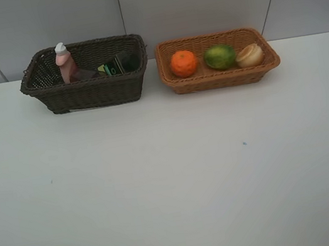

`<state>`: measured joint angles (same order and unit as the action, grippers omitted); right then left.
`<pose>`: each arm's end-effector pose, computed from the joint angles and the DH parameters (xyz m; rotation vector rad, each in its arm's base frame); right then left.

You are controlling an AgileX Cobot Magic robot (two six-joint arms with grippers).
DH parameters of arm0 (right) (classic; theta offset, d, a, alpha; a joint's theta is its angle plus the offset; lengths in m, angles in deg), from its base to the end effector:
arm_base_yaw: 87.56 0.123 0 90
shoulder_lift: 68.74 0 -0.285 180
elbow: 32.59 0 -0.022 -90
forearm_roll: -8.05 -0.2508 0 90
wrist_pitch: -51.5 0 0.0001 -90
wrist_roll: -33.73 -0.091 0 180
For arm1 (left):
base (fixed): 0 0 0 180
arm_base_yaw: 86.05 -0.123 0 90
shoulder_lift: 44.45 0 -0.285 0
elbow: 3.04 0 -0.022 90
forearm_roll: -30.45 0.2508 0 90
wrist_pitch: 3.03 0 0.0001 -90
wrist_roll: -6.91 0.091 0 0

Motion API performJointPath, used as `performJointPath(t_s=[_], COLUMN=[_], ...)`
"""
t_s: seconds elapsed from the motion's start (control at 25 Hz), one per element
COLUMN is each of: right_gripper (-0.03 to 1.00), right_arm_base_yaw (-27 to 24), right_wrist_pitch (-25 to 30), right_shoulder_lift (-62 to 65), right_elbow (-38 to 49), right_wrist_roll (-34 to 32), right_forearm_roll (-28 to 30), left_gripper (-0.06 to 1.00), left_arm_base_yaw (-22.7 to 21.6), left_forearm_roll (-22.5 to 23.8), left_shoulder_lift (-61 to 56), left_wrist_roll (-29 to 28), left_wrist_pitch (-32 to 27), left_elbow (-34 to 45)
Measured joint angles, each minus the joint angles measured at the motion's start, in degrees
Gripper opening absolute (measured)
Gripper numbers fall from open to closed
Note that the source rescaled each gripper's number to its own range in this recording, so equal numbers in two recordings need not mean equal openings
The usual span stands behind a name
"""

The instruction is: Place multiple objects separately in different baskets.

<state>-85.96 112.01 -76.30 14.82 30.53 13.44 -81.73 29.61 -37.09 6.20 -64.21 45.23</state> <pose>-0.0077 -0.0077 0.2835 0.0335 2.0122 -0.0586 -0.0070 -0.0006 0.2781 0.0651 2.0384 -0.0726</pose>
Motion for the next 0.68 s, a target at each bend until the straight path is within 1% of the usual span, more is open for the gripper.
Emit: performJointPath(t_s=[0.68], right_gripper=[0.87], right_arm_base_yaw=[0.00], right_wrist_pitch=[0.00], right_shoulder_lift=[0.00], right_elbow=[0.00], right_wrist_roll=[0.00], right_forearm_roll=[0.00], left_gripper=[0.97], left_arm_base_yaw=[0.00], left_forearm_roll=[0.00], left_shoulder_lift=[0.00], left_wrist_roll=[0.00], left_wrist_pitch=[0.00], left_elbow=[0.00])
